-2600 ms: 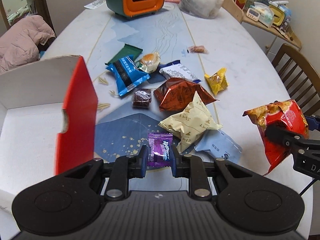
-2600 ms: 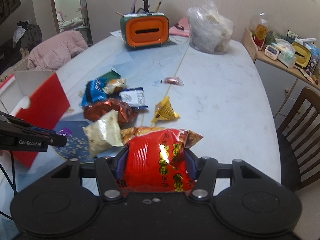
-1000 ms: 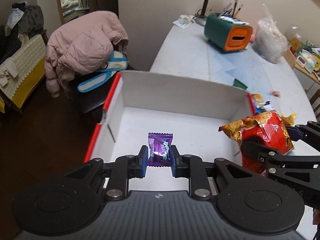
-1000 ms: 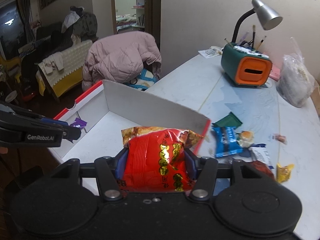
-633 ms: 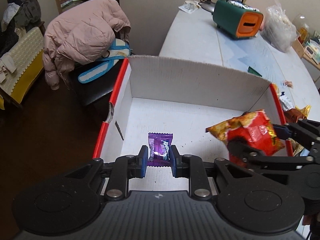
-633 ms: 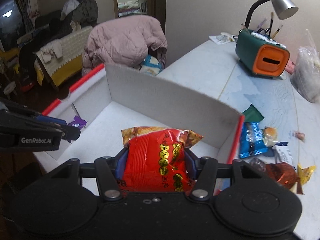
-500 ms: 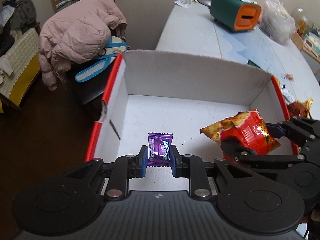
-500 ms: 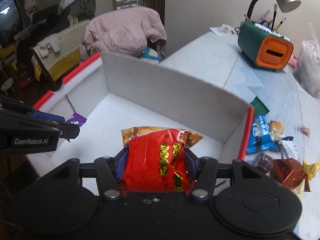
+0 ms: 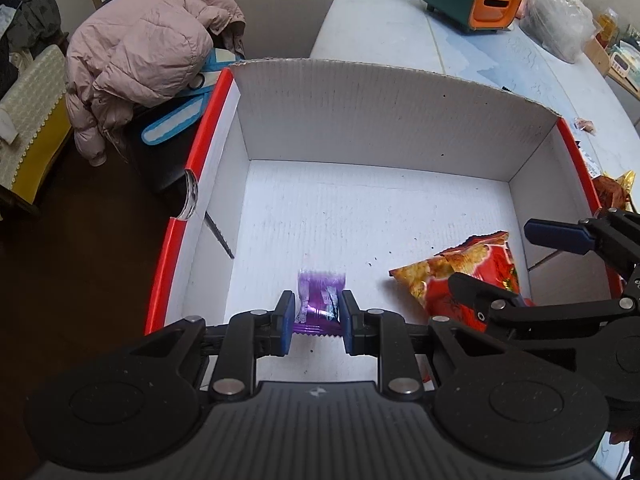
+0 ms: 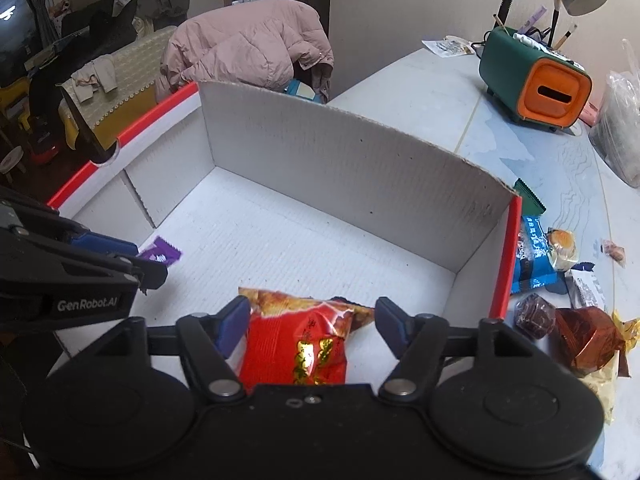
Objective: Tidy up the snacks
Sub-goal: 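Open the left tool over the box while the right tool releases the red chip bag inside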
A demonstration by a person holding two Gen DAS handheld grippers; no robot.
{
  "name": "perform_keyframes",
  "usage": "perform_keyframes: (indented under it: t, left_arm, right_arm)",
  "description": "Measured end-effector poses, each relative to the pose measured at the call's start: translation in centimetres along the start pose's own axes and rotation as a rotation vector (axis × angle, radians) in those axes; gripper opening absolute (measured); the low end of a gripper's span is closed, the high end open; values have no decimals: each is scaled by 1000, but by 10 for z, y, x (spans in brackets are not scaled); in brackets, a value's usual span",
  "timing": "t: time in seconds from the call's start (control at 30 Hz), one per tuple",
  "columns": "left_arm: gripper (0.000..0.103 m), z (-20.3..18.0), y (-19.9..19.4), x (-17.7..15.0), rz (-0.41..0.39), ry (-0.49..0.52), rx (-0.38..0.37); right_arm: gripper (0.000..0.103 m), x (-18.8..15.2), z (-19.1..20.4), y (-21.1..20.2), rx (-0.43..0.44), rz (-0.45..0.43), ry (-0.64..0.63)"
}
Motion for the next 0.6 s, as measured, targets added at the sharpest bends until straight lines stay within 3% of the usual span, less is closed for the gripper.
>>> perform_keyframes:
  t: [0.4,0.6]
  left_arm:
    - [29,-3,-25,-4,-53,-2,-17]
    - [45,-13,-52,-3,-113,0,-50]
  right_arm:
    - [85,2,-4,-34,27,-65,27]
    - [88,2,-13,-64,50,-128,65]
Point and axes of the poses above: each gripper's, at about its wrist camera, not at the fingertips, and y roughly the way its jaws point, z to its left, x to its top, the point moved 10 cm from there along y, roughly the way its jaws point, and after that the axes turned 9 degrees about z, right-handed, at the moved point
